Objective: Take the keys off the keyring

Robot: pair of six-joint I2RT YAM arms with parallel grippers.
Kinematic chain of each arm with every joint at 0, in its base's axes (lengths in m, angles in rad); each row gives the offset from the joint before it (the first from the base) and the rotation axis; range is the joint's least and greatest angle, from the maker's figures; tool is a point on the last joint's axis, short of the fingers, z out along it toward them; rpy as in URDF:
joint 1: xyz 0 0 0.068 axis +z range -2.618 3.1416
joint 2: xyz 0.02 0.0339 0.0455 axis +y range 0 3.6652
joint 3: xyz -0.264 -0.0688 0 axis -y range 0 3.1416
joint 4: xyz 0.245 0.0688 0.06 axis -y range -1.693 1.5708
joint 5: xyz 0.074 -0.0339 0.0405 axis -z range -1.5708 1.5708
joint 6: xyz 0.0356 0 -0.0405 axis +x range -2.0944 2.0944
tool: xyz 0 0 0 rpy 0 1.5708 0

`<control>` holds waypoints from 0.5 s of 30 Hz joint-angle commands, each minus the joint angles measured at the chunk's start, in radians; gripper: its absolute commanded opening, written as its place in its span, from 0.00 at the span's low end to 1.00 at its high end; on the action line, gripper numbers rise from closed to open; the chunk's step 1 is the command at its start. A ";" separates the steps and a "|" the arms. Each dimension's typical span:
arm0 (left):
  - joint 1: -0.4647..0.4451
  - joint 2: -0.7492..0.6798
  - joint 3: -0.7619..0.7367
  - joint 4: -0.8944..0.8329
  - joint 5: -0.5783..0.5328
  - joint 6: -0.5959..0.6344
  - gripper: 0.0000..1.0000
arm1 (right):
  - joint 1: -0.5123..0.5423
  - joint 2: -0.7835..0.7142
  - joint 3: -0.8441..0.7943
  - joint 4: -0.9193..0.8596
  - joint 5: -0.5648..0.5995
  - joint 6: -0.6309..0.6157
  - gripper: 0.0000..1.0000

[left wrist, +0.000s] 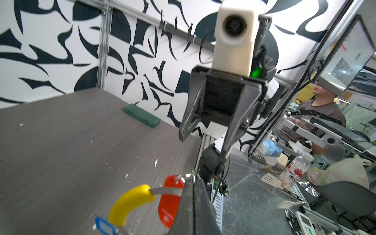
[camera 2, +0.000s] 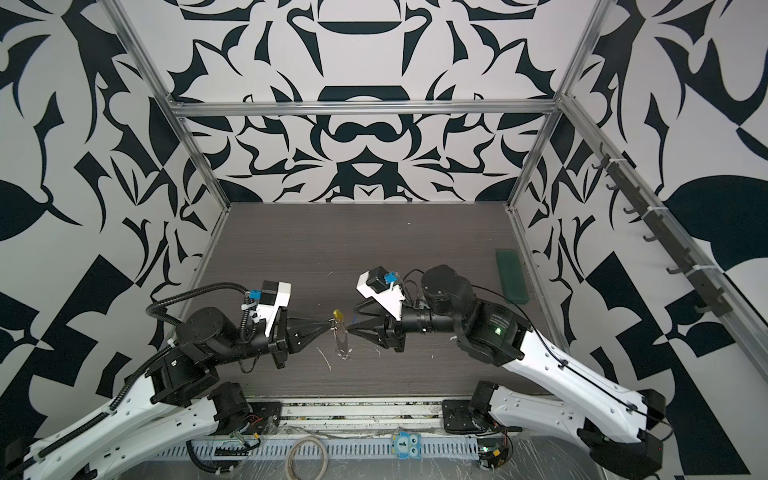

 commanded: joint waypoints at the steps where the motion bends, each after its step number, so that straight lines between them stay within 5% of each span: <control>1: 0.002 -0.017 -0.026 0.182 -0.013 -0.014 0.00 | 0.005 -0.020 -0.060 0.219 0.045 0.054 0.48; 15: 0.002 0.035 -0.025 0.238 0.103 -0.049 0.00 | 0.008 -0.011 -0.139 0.333 -0.065 0.051 0.52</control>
